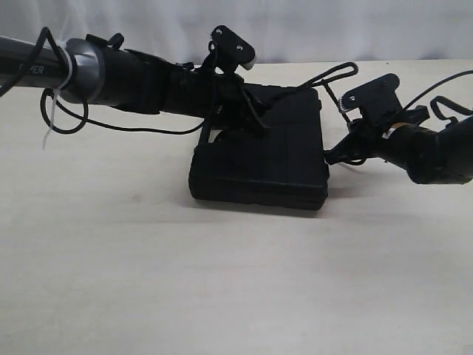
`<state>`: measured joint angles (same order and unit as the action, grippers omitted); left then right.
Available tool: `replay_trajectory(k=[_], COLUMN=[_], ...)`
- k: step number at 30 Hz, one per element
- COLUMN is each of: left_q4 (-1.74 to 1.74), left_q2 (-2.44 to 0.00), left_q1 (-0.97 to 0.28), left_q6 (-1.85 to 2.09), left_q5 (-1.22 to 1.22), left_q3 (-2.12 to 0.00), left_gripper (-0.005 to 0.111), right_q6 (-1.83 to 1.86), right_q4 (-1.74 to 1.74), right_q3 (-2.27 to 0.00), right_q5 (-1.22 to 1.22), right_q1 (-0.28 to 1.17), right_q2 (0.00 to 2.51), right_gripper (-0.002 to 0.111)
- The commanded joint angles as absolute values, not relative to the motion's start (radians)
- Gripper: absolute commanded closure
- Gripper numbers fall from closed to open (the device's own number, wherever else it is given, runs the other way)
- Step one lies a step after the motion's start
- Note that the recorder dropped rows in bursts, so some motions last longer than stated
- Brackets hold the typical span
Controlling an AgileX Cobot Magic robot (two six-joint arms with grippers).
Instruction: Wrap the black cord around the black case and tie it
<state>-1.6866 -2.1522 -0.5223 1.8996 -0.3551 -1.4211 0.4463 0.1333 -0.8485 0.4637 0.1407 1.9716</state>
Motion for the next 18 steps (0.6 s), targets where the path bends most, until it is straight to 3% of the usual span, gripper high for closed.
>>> replay_trajectory(k=[1, 7, 13, 18], left_q4=[-1.744, -1.741, -1.744, -1.744], left_q2=[-2.154, -2.167, -2.217, -2.225], left_q1=[-0.506, -0.499, -0.475, -0.472], left_q6=[1.939, 1.968, 1.968, 1.998], left_q5=[-0.43, -0.334, -0.391, -0.421], left_q3=[-1.421, -1.421, -1.421, -1.421], left_gripper=[0.107, 0.107, 0.107, 0.107], right_q6=[0.459, 0.423, 0.215, 0.215], right_q4=[0.142, 0.132, -0.127, -0.129], right_q3=[-0.842, -0.842, -0.842, -0.84], right_q5=[0.473, 0.473, 0.468, 0.46], right_q1=[0.142, 0.142, 0.142, 0.142], right_q2=[1.962, 1.962, 1.957, 1.915], right_gripper=[0.104, 0.104, 0.104, 0.104])
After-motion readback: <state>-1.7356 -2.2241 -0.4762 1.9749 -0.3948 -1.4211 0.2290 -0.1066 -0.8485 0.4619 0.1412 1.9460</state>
